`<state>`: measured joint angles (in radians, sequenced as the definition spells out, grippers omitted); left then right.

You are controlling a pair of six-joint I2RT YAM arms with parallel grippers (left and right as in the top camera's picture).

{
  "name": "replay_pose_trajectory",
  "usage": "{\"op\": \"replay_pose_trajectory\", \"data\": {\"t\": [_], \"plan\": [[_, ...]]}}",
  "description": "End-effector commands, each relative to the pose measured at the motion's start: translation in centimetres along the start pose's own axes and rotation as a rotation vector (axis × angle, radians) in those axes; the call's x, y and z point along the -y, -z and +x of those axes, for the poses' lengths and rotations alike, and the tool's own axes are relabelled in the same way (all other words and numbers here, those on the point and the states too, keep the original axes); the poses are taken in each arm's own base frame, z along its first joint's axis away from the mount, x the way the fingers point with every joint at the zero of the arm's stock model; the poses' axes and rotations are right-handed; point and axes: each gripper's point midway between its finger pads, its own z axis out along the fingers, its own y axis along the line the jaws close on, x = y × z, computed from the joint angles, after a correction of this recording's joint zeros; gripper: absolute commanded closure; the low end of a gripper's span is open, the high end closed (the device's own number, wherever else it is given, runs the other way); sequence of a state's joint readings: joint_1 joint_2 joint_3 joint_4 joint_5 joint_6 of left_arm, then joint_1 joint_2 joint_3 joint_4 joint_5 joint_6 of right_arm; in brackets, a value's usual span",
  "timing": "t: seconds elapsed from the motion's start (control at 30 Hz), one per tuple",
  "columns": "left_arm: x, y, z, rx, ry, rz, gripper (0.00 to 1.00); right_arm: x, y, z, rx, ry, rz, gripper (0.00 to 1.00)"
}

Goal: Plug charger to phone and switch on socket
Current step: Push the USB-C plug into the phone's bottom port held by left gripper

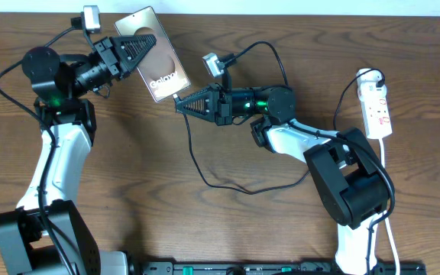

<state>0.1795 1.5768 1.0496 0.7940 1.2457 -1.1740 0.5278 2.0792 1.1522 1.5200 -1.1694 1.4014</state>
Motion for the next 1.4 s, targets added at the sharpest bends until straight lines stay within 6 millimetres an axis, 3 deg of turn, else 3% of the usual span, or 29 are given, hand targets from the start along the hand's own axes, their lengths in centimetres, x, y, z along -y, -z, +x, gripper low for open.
{"op": "replay_pose_trajectory", "data": {"t": [0.0,1.37], "plan": [[0.62,0.01,-0.18,0.007,-0.034,0.008,0.93,-0.43,-0.08,-1.39,0.045,0.025,-0.002,0.99],[0.83,0.02,0.52,-0.034,-0.035,0.022,0.93,0.25,-0.01,-2.39,0.107,-0.094,0.018,0.99]]}}
